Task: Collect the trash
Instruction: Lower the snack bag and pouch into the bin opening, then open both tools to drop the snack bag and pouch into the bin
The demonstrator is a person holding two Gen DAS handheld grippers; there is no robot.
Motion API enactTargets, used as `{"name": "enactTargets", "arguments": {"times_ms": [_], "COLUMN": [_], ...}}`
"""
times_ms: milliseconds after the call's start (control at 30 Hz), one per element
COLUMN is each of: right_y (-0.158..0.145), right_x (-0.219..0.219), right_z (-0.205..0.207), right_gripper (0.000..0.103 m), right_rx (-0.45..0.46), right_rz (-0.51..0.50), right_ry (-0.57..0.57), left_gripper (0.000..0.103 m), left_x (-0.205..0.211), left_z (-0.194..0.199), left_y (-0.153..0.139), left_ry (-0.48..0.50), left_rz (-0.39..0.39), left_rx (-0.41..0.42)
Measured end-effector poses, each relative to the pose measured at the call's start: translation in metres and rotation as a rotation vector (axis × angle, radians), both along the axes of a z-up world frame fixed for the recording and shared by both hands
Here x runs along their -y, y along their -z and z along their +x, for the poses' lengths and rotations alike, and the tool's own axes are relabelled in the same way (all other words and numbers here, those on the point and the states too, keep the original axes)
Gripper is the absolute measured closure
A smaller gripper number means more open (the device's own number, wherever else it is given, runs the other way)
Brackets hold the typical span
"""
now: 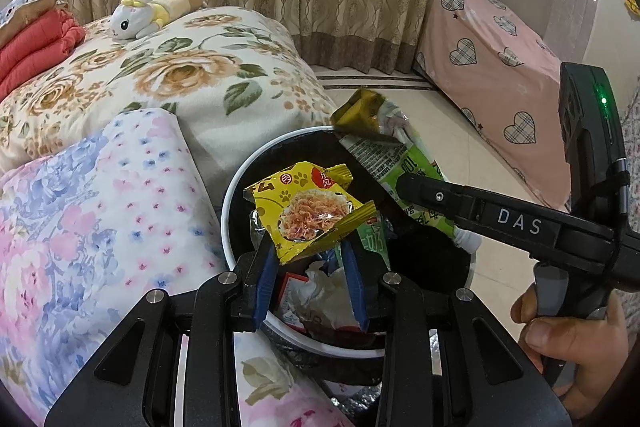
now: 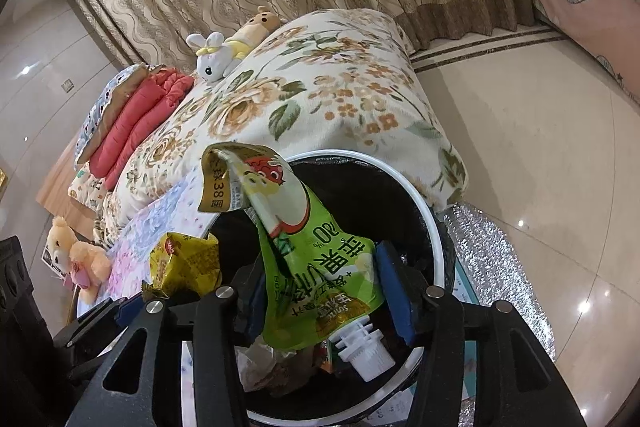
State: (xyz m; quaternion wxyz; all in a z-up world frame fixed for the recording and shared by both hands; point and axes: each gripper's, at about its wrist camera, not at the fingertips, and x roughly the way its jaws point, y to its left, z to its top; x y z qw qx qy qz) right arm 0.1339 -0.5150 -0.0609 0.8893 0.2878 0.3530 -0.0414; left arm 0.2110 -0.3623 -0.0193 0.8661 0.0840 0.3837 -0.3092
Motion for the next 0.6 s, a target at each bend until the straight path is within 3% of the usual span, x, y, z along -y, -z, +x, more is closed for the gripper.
{"name": "enactTargets", "arguments": {"times_ms": [133, 400, 600], "right_y": [-0.004, -0.017, -0.026], "right_x": [0.0, -0.005, -0.02], "right_z": [-0.003, -0.012, -0.031], "right_gripper": [0.05, 0.041, 0.029], "right_rx": [0.008, 0.037, 0.07], "right_rz": [0.007, 0.008, -0.017], "right_ry": [0.01, 0.018, 0.03], "left_gripper": [0.051, 0.044, 0.044], "left_x": [-0.005, -0.024, -0.059], "left_z": [-0.001, -0.009, -0.027], "left_y": [-0.003, -0.01, -0.007], "left_ry": [-0.014, -0.043, -0.09], "left_rz": [-0.008, -0.02, -0.061], "left_rx": [0.006, 0.023, 0.005]}}
